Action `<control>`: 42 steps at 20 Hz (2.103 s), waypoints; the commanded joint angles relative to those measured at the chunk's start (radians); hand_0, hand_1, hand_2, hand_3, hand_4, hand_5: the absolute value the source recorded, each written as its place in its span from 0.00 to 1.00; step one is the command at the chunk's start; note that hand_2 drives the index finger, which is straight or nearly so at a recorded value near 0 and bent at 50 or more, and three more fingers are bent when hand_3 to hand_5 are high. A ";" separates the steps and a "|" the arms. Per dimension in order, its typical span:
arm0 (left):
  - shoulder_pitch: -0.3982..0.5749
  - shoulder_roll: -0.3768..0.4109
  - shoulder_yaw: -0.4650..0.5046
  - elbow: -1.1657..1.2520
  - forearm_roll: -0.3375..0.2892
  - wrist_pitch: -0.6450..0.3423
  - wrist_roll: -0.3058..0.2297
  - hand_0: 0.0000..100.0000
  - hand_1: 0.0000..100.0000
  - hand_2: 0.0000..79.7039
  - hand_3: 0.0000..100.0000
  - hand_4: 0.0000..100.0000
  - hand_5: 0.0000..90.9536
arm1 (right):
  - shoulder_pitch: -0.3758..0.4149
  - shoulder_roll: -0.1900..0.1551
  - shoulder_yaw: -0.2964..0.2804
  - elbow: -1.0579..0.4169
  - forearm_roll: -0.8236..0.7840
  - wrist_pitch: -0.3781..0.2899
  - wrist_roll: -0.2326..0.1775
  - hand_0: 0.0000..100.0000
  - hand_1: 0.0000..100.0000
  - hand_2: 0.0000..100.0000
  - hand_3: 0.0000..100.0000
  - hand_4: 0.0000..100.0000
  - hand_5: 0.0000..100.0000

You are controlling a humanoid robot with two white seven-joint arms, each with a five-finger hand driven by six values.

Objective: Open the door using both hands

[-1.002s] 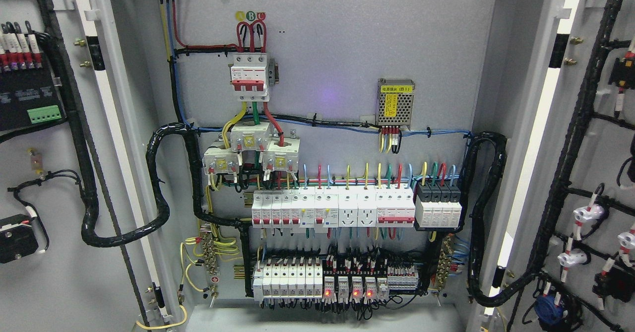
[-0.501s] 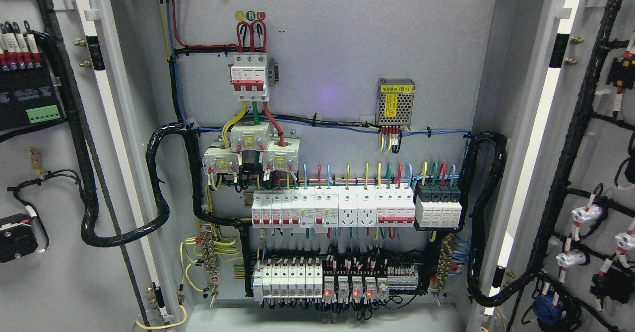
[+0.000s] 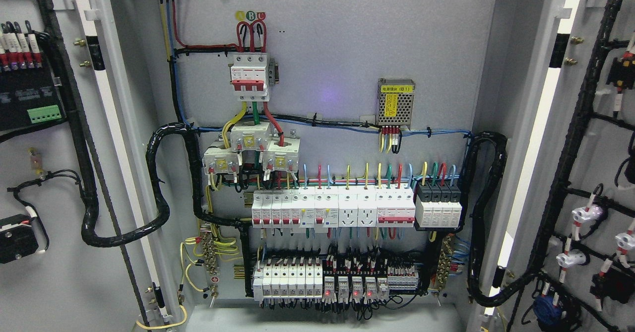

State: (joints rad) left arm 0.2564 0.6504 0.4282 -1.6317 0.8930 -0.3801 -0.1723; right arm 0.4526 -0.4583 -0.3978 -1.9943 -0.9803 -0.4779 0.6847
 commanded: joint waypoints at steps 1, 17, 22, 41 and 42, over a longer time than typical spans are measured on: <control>0.047 -0.003 -0.003 -0.120 0.003 0.003 -0.007 0.00 0.00 0.00 0.00 0.00 0.00 | 0.006 0.006 0.076 -0.037 0.003 0.001 -0.001 0.00 0.00 0.00 0.00 0.00 0.00; 0.270 -0.051 -0.110 -0.267 -0.002 -0.013 -0.015 0.00 0.00 0.00 0.00 0.00 0.00 | 0.014 0.039 0.401 0.155 0.127 0.010 -0.030 0.00 0.00 0.00 0.00 0.00 0.00; 0.363 -0.093 -0.175 -0.257 -0.006 -0.019 -0.018 0.00 0.00 0.00 0.00 0.00 0.00 | 0.014 0.085 0.462 0.345 0.164 0.010 -0.028 0.00 0.00 0.00 0.00 0.00 0.00; 0.345 -0.261 -0.531 0.363 -0.023 -0.017 -0.087 0.00 0.00 0.00 0.00 0.00 0.00 | -0.075 0.294 0.459 1.123 0.535 0.002 -0.030 0.00 0.00 0.00 0.00 0.00 0.00; 0.330 -0.267 -0.546 0.409 -0.023 -0.017 -0.099 0.00 0.00 0.00 0.00 0.00 0.00 | -0.084 0.294 0.458 1.156 0.570 0.004 -0.031 0.00 0.00 0.00 0.00 0.00 0.00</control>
State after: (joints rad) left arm 0.6389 0.4712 0.0673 -1.5597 0.8718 -0.4012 -0.2532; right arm 0.4078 -0.2322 0.0354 -1.2441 -0.5603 -0.4758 0.6614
